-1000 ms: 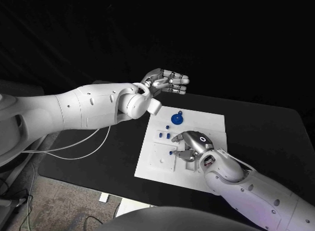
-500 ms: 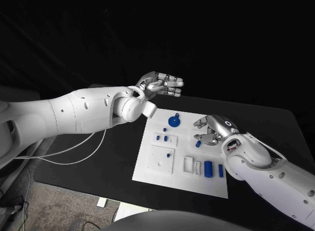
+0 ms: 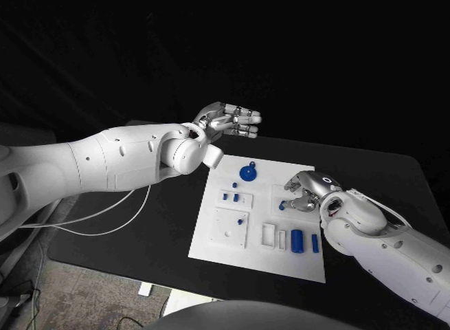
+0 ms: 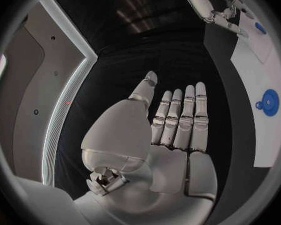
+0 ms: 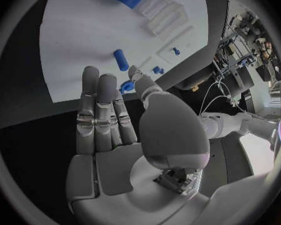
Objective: Assemble the parts on the task board
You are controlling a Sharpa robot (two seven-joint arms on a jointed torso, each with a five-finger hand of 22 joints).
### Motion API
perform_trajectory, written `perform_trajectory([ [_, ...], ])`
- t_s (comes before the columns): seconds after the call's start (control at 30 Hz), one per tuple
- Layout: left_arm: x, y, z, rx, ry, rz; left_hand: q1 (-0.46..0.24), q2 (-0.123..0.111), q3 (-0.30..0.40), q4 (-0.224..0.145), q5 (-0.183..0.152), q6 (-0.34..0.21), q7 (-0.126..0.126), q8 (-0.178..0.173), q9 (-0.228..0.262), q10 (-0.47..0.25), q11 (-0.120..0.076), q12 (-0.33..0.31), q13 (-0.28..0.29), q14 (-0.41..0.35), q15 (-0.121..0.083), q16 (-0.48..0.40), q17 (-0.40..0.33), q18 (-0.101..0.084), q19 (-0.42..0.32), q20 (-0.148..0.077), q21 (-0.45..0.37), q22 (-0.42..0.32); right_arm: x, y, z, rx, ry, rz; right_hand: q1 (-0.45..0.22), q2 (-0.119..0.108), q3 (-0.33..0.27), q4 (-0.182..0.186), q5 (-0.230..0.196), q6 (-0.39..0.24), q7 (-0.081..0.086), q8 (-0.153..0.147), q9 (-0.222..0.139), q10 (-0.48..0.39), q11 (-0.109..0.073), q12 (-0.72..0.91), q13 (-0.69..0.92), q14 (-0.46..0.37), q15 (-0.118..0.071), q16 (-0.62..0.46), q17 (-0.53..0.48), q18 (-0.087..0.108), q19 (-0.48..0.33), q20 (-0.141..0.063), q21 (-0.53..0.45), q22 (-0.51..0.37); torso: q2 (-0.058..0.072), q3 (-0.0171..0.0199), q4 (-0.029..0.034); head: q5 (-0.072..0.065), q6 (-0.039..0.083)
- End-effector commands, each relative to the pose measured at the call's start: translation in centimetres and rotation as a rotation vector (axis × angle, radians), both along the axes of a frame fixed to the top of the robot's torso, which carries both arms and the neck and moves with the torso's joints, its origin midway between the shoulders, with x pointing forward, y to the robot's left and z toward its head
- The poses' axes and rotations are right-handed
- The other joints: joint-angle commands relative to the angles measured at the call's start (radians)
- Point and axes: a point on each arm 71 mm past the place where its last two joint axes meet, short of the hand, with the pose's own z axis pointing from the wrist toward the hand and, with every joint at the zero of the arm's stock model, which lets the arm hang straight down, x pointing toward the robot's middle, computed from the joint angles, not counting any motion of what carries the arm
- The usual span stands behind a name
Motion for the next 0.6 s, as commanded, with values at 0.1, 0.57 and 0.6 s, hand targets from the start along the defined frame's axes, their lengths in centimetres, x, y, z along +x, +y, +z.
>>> perform_trajectory([
  [0.1,0.03,-0.15,0.14,-0.01,-0.005,-0.008,0.001,0.006,0.001,0.004,0.0,0.007,-0.001,-0.001,0.001,0.0,0.003,0.0,0.0,-0.006,-0.004,0.0,-0.001,0.011,-0.004,0.005,0.001,-0.001,-0.11,0.3,-0.99,-0.039,0.085,0.013,0.01,0.004,-0.023,0.024,0.01,-0.007,0.0,-0.001,-0.001,-0.007,0.001,-0.001,0.0,-0.001,0.005,-0.003,-0.002,-0.009,0.008,0.007,-0.009,-0.011,0.0,-0.0012,0.0012,-0.001,0.001],
  [0.57,0.13,-0.13,0.08,-0.005,-0.002,0.0,0.003,0.006,0.002,0.002,0.001,0.005,0.0,-0.001,0.0,-0.002,0.004,0.0,0.0,-0.007,-0.003,0.0,-0.001,0.011,-0.004,0.005,0.001,-0.001,-0.22,0.66,-1.73,-0.033,0.077,0.015,-0.034,0.031,0.134,-0.064,-0.011,0.033,0.017,-0.001,-0.001,0.058,-0.011,-0.002,-0.001,0.007,-0.003,0.004,0.003,-0.011,0.008,-0.001,0.012,0.016,0.0,-0.0012,0.0013,0.004,0.0],
  [0.6,0.14,-0.1,0.07,-0.004,-0.002,0.001,0.003,0.006,0.002,0.002,0.001,0.005,0.0,-0.001,0.0,-0.002,0.004,0.0,0.0,-0.007,-0.003,0.0,-0.001,0.011,-0.004,0.005,0.001,-0.001,-0.25,0.73,-1.77,-0.031,0.074,0.015,-0.041,0.041,0.177,-0.073,-0.029,0.051,0.019,-0.001,-0.001,0.086,-0.016,-0.003,-0.001,0.008,-0.006,0.006,0.005,-0.012,0.009,-0.004,0.016,0.023,0.0,-0.0008,0.0015,0.005,0.0],
])
